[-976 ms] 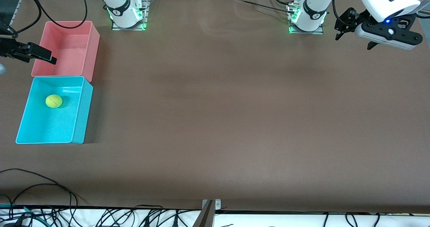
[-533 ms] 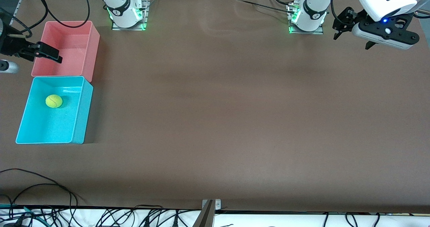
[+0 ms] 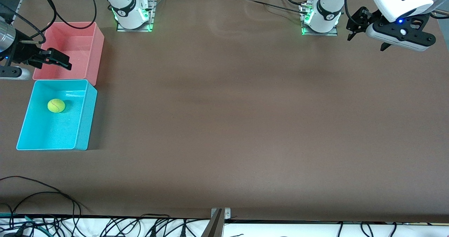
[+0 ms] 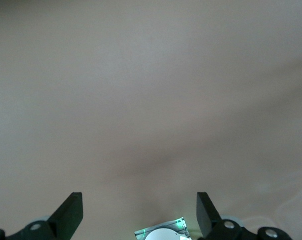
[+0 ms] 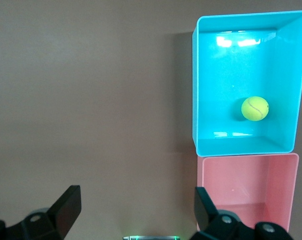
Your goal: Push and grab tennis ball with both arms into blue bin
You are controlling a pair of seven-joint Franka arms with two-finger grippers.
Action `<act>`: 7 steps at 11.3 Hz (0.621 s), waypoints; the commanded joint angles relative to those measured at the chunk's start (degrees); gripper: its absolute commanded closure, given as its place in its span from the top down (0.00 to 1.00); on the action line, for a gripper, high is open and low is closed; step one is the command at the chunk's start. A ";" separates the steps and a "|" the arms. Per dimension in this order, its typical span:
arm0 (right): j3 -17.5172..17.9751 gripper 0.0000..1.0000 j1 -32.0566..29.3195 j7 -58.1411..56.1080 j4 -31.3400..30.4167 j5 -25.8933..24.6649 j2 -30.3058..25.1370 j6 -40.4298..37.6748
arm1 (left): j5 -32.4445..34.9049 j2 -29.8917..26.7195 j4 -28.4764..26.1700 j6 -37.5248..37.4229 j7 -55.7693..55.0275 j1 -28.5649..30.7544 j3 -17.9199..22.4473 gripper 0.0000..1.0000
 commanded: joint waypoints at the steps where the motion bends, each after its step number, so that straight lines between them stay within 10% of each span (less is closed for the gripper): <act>1: 1.21 1.00 -0.86 0.32 -2.17 -0.55 -2.18 0.85 | 1.29 0.54 1.73 -1.48 -0.47 -0.28 -0.06 1.00; 7: 1.04 1.00 -0.95 4.45 -1.90 -0.55 -2.18 1.02 | 1.29 0.54 1.73 -1.65 -0.56 -0.37 -0.32 1.00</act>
